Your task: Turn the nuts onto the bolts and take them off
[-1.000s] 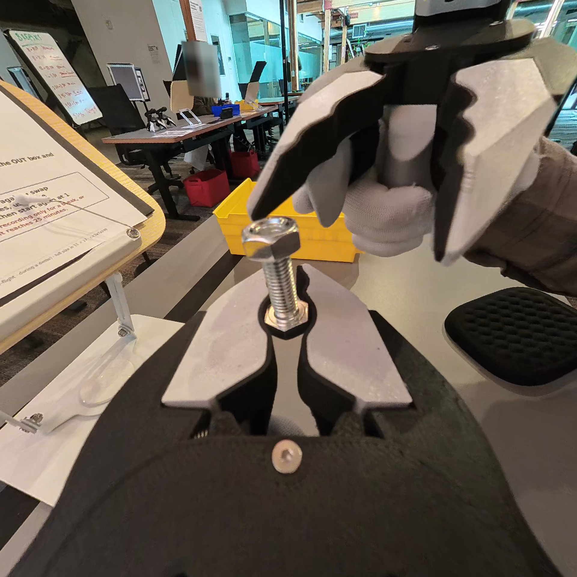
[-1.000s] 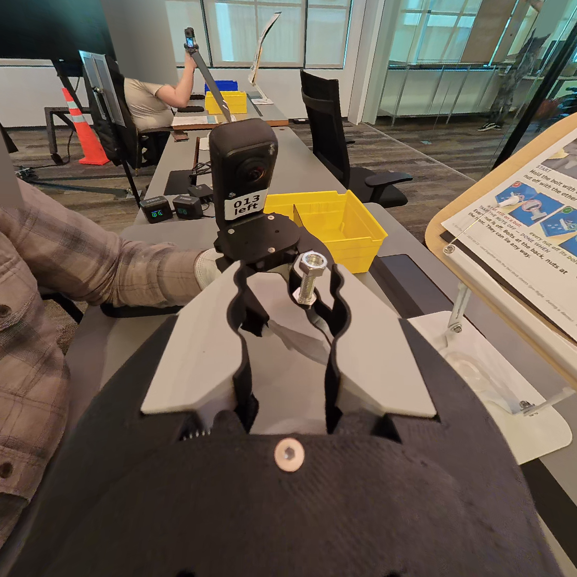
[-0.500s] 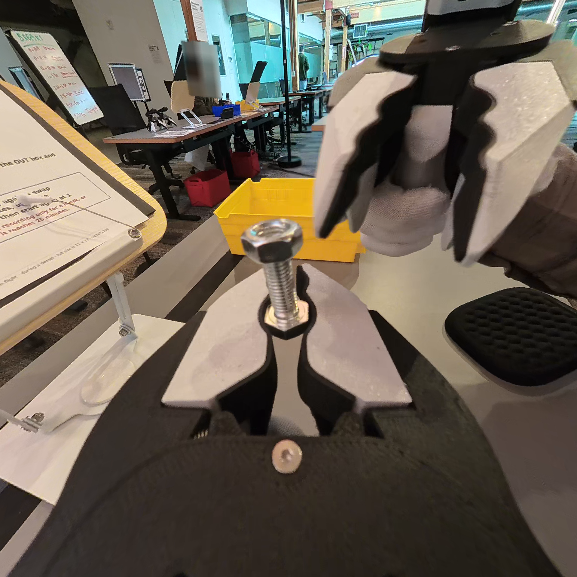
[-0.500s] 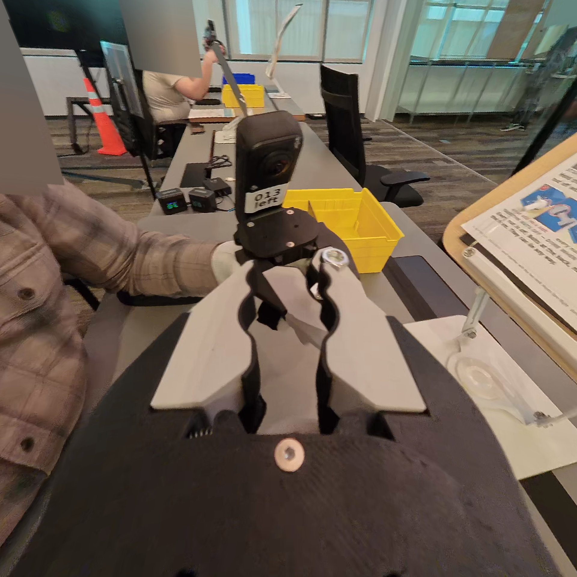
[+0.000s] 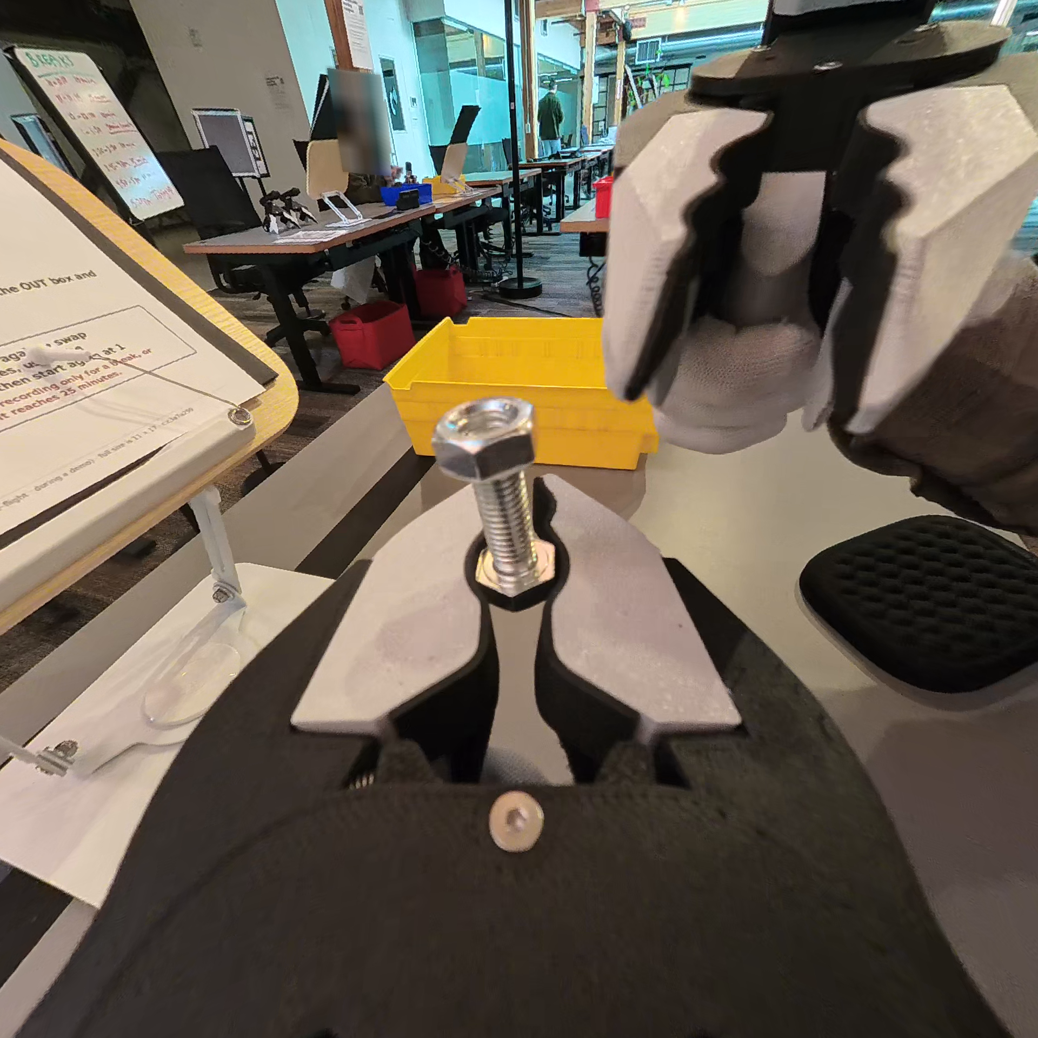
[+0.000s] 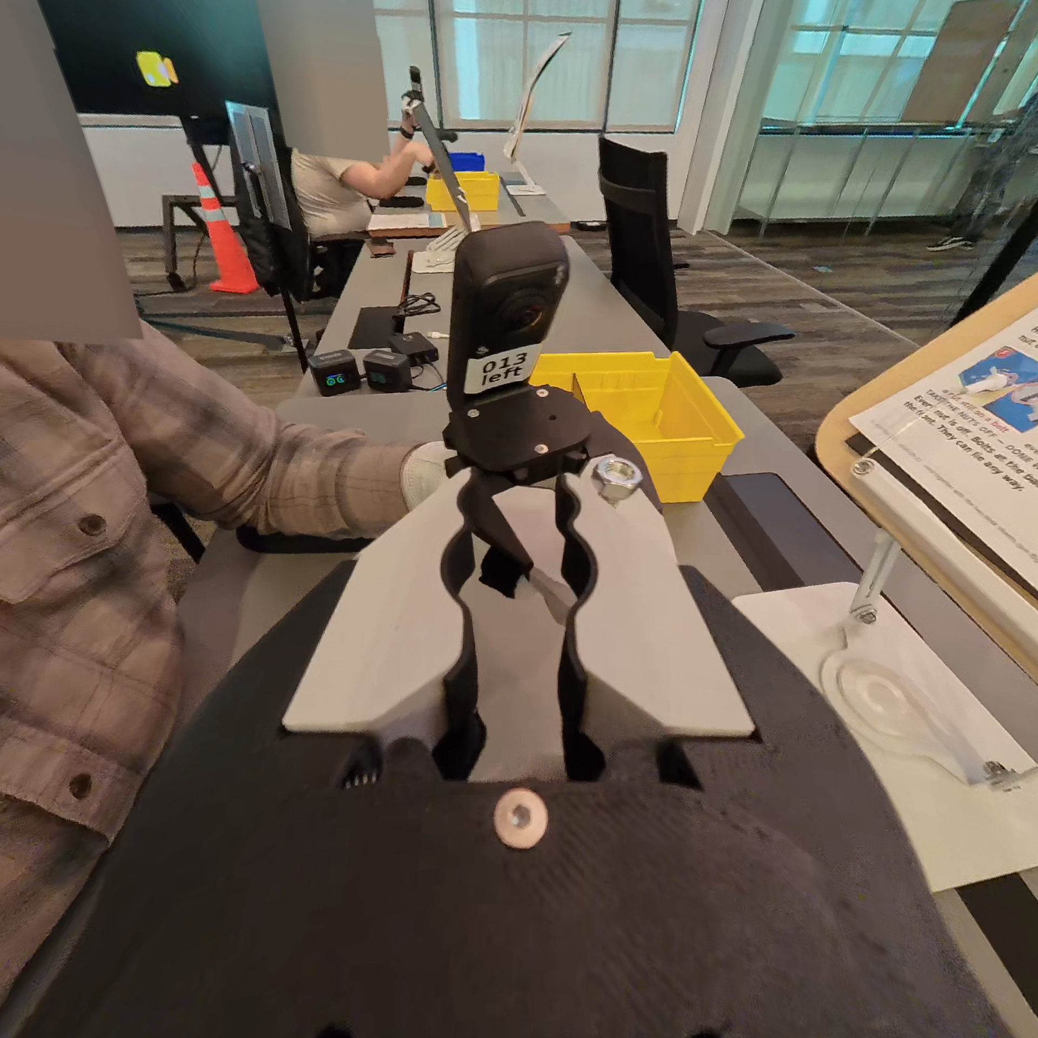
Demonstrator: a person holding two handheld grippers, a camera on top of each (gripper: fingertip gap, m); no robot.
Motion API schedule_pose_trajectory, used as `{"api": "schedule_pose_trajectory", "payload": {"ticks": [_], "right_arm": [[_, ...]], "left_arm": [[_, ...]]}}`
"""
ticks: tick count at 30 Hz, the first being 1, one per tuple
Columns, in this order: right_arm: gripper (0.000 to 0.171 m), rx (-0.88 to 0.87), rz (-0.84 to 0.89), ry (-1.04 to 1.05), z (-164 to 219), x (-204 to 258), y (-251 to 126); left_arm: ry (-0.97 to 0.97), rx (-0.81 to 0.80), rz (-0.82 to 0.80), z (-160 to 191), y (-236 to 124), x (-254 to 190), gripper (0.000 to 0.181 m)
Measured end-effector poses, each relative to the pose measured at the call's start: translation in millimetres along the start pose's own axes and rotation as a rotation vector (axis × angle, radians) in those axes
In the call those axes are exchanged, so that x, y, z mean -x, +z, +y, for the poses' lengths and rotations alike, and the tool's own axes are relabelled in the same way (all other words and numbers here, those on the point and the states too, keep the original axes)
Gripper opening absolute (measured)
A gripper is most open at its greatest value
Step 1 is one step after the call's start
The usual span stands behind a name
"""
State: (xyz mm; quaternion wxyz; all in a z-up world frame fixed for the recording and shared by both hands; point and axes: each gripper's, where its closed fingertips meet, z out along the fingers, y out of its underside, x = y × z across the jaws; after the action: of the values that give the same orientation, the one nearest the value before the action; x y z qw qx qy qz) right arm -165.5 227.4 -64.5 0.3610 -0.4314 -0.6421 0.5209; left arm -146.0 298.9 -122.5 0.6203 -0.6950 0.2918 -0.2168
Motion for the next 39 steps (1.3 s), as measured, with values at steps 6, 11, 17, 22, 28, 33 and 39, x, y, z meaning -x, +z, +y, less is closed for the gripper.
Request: {"api": "schedule_pose_trajectory", "payload": {"ticks": [6, 11, 17, 22, 28, 33, 39], "right_arm": [[0.072, 0.014, 0.087, 0.026, 3, -18, 5], [0.015, -0.011, -0.026, -0.002, -1, 3, 0], [0.076, 0.005, 0.08, 0.033, 2, -17, 4], [0.003, -0.004, -0.107, 0.01, 0, 16, 0], [0.076, 0.004, 0.063, 0.039, 3, -14, 2], [0.085, 0.017, 0.052, 0.043, 7, -11, 8], [0.003, -0.059, -0.141, 0.008, -7, 21, -9]], "left_arm": [[0.001, 0.003, 0.005, 1, 1, -2, 0.01], [-0.004, 0.002, 0.001, 1, 0, 0, 0.01], [-0.001, 0.004, 0.004, 1, 1, -2, 0.01], [-0.004, 0.002, 0.002, 1, 0, 0, 0.011], [0.001, 0.004, 0.007, 0, 1, -3, 0.011], [0.002, 0.008, 0.009, 1, 2, -3, 0.011], [0.0, 0.008, 0.007, 1, 1, -2, 0.011]]}}
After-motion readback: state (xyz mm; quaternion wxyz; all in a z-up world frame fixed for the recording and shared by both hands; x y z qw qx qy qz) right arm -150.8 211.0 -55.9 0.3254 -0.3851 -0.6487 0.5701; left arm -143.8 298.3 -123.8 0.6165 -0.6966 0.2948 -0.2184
